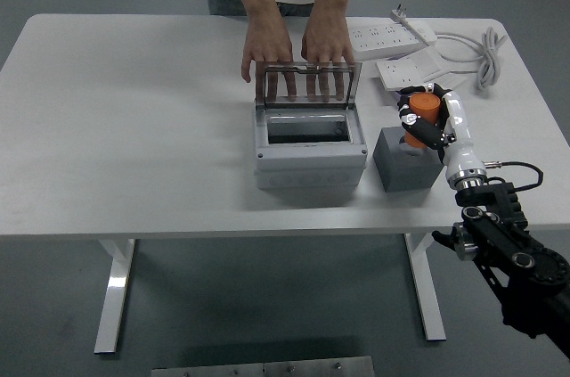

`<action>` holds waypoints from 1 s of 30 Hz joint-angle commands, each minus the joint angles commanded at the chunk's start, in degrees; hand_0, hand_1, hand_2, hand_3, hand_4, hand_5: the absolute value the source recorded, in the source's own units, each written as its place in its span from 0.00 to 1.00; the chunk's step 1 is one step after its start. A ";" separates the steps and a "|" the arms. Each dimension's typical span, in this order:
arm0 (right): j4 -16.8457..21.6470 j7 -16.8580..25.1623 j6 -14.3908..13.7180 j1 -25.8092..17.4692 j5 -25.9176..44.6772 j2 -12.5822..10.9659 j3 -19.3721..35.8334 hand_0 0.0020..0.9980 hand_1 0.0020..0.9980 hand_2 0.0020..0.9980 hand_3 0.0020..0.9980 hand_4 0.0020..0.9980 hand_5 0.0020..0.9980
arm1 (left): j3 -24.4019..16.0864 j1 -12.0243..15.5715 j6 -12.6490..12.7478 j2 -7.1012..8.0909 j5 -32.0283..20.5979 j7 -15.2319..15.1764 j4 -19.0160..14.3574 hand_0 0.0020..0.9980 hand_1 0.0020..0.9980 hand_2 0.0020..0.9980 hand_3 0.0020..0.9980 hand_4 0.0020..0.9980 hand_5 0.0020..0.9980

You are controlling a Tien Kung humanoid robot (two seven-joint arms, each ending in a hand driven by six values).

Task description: Fetch the battery,place it into the box,close the lid of the box

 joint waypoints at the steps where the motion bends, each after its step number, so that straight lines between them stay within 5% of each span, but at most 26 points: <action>1: 0.48 -0.35 -0.05 0.02 -1.11 -0.12 0.21 0.12 0.26 0.36 0.32 0.06 0.00 | 0.02 0.00 0.03 0.00 -0.04 -0.01 0.00 0.63 0.70 0.57 0.54 0.50 0.00; 11: 4.09 -2.90 -0.84 1.28 -10.30 -1.42 1.40 0.11 0.21 0.34 0.31 0.02 0.00 | 0.27 -0.15 0.53 0.00 -0.37 -0.26 0.02 0.63 0.70 0.57 0.54 0.50 0.00; 22: 9.01 -14.40 3.25 5.41 -30.17 -4.51 -0.58 0.11 0.20 0.34 0.31 0.02 0.00 | 0.46 -0.35 0.82 0.11 -0.72 -0.33 0.01 0.63 0.70 0.57 0.54 0.50 0.00; 30: 8.51 -22.10 4.80 8.97 -44.31 -4.64 -5.89 0.11 0.19 0.34 0.31 0.03 0.00 | 0.47 -0.47 0.86 0.21 -0.74 -0.21 -0.02 0.63 0.70 0.57 0.54 0.50 0.00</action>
